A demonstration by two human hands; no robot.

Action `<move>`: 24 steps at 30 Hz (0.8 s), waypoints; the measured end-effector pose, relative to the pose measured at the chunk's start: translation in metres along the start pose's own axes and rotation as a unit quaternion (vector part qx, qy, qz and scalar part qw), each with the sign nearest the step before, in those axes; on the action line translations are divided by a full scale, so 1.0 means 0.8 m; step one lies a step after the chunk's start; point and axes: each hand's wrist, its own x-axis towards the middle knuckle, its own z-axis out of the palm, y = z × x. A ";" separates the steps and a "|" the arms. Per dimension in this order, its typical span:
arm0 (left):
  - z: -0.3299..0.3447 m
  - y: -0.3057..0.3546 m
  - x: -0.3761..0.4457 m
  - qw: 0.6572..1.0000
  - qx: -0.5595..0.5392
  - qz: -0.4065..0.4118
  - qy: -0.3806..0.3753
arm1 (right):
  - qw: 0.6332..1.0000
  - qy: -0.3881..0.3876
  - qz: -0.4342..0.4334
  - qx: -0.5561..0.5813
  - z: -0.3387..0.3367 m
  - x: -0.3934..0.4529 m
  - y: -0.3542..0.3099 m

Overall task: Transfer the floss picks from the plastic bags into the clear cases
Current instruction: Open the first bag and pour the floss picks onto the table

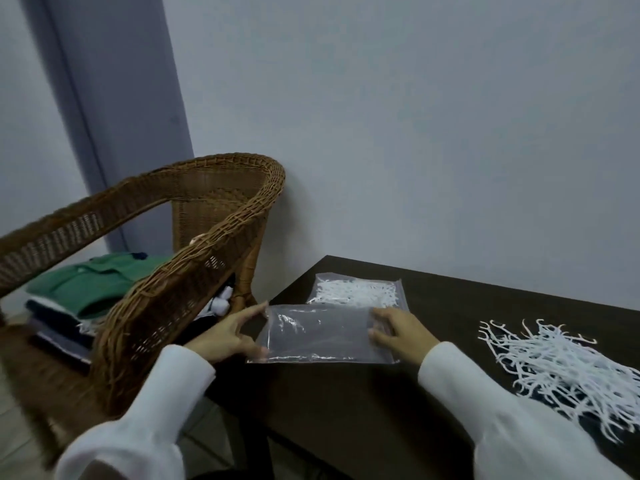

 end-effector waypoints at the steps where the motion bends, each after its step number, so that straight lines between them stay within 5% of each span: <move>1: -0.001 -0.007 0.001 0.999 0.018 -0.005 0.030 | 1.000 -0.014 0.008 -0.005 0.008 0.002 0.000; 5: 0.008 -0.025 0.009 0.989 0.033 0.018 0.142 | 0.987 -0.062 0.048 -0.141 0.028 0.002 0.001; 8: 0.022 -0.027 0.012 0.969 0.129 0.044 0.205 | 0.963 0.010 0.010 -0.268 0.037 0.001 -0.002; 11: 0.038 -0.019 0.019 0.942 0.193 0.100 0.255 | 0.956 0.048 -0.081 -0.280 0.046 0.008 -0.006; 14: 0.050 -0.020 0.036 0.930 0.277 0.086 0.227 | 0.959 0.009 -0.136 -0.250 0.059 0.016 -0.012; 19: 0.054 -0.037 0.055 0.886 0.447 -0.046 0.114 | 0.954 -0.117 -0.086 -0.263 0.079 0.022 -0.013; 24: 0.052 -0.024 0.056 0.856 0.509 -0.075 0.053 | 0.954 -0.145 -0.050 -0.258 0.080 0.028 -0.014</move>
